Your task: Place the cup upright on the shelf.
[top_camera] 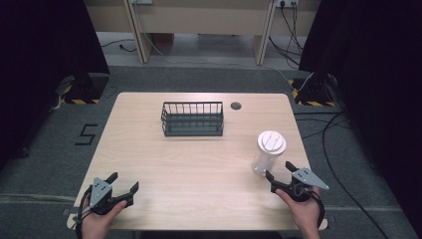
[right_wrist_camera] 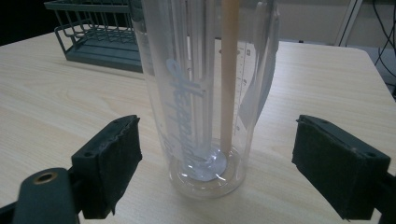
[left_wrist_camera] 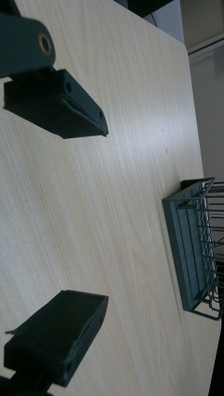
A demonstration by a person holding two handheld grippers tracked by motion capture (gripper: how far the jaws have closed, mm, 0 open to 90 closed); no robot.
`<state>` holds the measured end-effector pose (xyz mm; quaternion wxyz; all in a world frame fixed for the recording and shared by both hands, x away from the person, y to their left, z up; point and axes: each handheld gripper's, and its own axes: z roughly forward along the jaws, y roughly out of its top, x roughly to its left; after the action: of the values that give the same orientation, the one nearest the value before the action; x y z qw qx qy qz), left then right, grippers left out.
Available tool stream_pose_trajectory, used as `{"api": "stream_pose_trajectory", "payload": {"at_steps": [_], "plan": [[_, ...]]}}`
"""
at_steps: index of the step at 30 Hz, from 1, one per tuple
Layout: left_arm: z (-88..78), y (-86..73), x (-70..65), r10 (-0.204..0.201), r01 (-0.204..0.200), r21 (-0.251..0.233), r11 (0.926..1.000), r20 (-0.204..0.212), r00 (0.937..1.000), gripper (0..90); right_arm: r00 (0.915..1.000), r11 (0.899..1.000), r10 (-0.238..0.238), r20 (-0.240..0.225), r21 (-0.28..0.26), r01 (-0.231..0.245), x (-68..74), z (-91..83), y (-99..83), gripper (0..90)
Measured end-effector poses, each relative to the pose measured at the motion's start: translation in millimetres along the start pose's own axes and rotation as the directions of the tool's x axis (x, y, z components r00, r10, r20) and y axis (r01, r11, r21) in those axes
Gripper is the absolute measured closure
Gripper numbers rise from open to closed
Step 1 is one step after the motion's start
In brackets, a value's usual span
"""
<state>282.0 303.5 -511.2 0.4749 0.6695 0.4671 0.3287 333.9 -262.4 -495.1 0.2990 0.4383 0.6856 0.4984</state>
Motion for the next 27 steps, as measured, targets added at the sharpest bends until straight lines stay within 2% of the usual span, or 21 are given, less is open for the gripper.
{"api": "stream_pose_trajectory", "payload": {"at_steps": [21,22,27], "plan": [[0.0,-0.1,-0.3,0.0,0.0,0.0,1.0,0.002,1.0,14.8,0.9997,1.0,-0.013,-0.018,0.013,0.014,1.4,33.9,8.8,15.6],[0.0,0.0,-0.4,0.0,0.0,-0.001,1.0,0.002,1.0,14.8,0.9998,1.0,0.003,-0.021,0.016,-0.003,2.7,35.5,8.8,15.6],[-0.1,-0.1,-0.4,0.0,0.0,-0.001,1.0,0.003,1.0,14.8,0.9996,1.0,-0.012,-0.026,0.017,0.012,3.3,43.6,9.3,15.4]]}}
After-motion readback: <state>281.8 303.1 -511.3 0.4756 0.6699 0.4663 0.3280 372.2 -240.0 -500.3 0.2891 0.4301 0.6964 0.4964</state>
